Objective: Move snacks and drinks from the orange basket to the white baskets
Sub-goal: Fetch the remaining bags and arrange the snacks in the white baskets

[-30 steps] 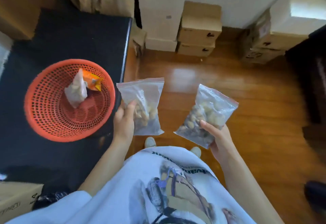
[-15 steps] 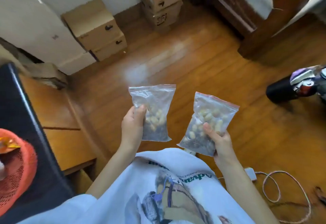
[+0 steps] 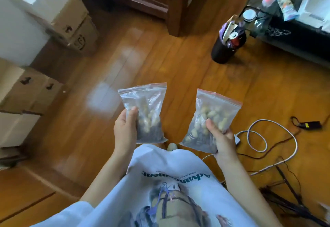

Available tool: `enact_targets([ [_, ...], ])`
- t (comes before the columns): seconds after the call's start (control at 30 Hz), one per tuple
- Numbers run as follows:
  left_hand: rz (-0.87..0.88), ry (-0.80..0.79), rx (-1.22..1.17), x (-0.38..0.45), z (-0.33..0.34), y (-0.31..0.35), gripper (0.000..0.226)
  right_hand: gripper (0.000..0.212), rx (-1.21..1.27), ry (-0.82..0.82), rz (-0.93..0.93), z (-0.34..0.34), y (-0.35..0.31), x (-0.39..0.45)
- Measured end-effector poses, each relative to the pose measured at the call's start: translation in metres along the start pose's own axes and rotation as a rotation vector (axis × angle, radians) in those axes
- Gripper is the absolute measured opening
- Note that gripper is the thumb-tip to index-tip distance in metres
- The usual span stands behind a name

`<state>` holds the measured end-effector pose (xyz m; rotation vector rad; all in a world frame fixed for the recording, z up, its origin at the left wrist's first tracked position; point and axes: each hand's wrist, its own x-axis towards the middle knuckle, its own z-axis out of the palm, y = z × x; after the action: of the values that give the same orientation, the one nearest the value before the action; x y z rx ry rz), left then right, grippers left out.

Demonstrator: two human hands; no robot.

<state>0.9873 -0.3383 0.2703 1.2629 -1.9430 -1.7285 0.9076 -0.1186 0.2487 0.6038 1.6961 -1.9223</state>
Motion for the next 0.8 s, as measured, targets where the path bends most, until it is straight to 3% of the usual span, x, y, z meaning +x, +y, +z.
enact_targets([
  [0.1,0.039,-0.079,0.005,0.017,0.040,0.013,0.048,0.049,0.069,0.102,-0.018,-0.021,-0.010,0.015],
  [0.27,0.031,-0.213,0.050,0.055,0.114,0.044,0.033,0.048,0.144,0.225,-0.041,-0.053,-0.038,0.049],
  [0.8,0.158,-0.661,0.127,0.174,0.395,0.181,0.034,0.037,0.329,0.534,-0.193,-0.134,-0.210,0.206],
])
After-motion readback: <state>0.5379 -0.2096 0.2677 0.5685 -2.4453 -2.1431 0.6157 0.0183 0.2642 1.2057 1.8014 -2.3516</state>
